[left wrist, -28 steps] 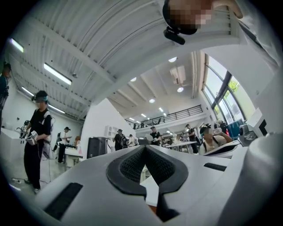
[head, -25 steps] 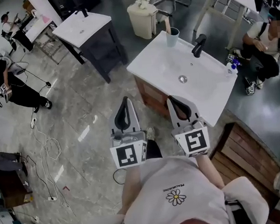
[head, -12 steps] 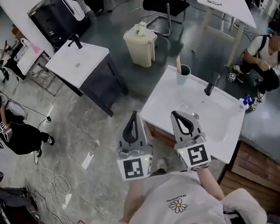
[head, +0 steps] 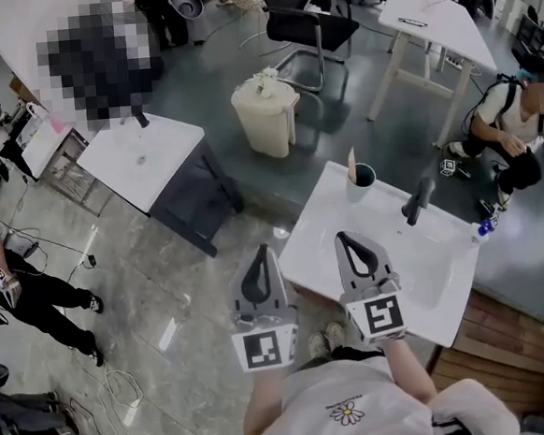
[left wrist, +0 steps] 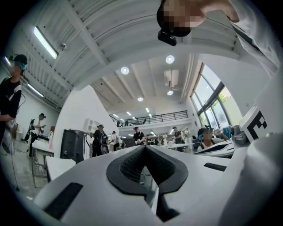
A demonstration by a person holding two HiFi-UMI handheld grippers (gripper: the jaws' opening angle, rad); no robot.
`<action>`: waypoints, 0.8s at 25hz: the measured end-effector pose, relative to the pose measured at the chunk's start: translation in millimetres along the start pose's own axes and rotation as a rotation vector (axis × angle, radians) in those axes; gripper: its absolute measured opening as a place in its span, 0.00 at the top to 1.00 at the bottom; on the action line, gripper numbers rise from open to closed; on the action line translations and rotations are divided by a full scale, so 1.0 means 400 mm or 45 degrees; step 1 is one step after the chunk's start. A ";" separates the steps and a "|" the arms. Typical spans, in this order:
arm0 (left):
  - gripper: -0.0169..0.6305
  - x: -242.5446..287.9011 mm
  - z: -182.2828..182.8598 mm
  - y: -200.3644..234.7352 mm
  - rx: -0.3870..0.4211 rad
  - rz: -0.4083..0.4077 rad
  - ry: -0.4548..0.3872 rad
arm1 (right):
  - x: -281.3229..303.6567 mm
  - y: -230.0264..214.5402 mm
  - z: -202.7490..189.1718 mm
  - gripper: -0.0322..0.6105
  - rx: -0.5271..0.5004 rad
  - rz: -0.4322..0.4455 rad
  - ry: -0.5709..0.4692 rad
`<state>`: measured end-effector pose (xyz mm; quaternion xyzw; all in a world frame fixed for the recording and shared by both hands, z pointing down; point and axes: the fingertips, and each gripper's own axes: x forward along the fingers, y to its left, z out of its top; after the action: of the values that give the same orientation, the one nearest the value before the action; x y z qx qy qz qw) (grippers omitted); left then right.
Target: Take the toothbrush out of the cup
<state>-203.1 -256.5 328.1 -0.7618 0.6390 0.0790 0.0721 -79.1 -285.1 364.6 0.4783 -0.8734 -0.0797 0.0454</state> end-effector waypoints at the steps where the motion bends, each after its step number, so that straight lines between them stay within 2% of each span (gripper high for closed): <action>1: 0.95 0.010 0.002 -0.001 0.002 0.004 -0.010 | 0.008 -0.009 0.000 0.93 0.001 -0.005 -0.004; 16: 0.95 0.051 0.017 -0.024 -0.005 0.003 -0.051 | 0.014 -0.042 0.005 0.93 0.028 -0.030 -0.041; 20: 0.95 0.058 0.012 -0.033 -0.010 -0.005 -0.050 | 0.029 -0.082 -0.005 0.93 0.064 -0.103 0.006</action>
<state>-186.3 -275.6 318.6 -0.7616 0.6357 0.0961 0.0819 -57.8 -312.4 360.4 0.5142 -0.8551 -0.0584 0.0322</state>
